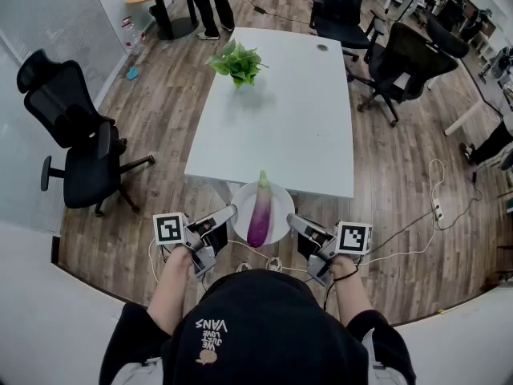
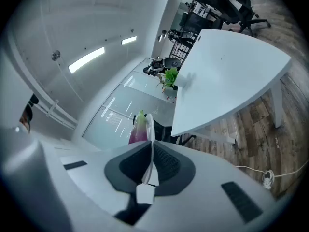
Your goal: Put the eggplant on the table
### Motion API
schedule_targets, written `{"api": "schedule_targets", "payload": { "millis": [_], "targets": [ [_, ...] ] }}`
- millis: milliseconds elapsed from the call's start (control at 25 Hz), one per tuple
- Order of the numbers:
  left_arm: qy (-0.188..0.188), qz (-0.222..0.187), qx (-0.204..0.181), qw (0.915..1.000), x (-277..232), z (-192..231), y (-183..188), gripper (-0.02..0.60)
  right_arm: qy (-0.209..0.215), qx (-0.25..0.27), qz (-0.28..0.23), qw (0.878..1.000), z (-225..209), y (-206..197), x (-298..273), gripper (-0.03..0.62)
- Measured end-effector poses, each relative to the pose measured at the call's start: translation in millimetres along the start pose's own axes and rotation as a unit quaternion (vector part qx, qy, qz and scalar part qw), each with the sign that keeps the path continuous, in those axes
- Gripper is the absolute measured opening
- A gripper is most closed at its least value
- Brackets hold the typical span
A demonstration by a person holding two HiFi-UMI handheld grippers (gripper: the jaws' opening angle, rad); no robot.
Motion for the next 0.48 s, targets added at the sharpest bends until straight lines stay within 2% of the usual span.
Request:
{"api": "schedule_targets", "payload": {
  "millis": [480],
  "targets": [
    [0.001,-0.001,0.003,1.0000,-5.0,3.3,-0.6,0.023,0.006,-0.005,-0.004,1.000,-2.1,3.8,-0.1,0.028]
  ]
}}
Point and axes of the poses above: the fingertips, and each gripper's own axes: x backward along the fingers, z to its left, y out of its top, the point moved 4 cm from there along x, backward along the fingers, and after that the axes turned 15 degrees about -z, right-handed, at the moved point
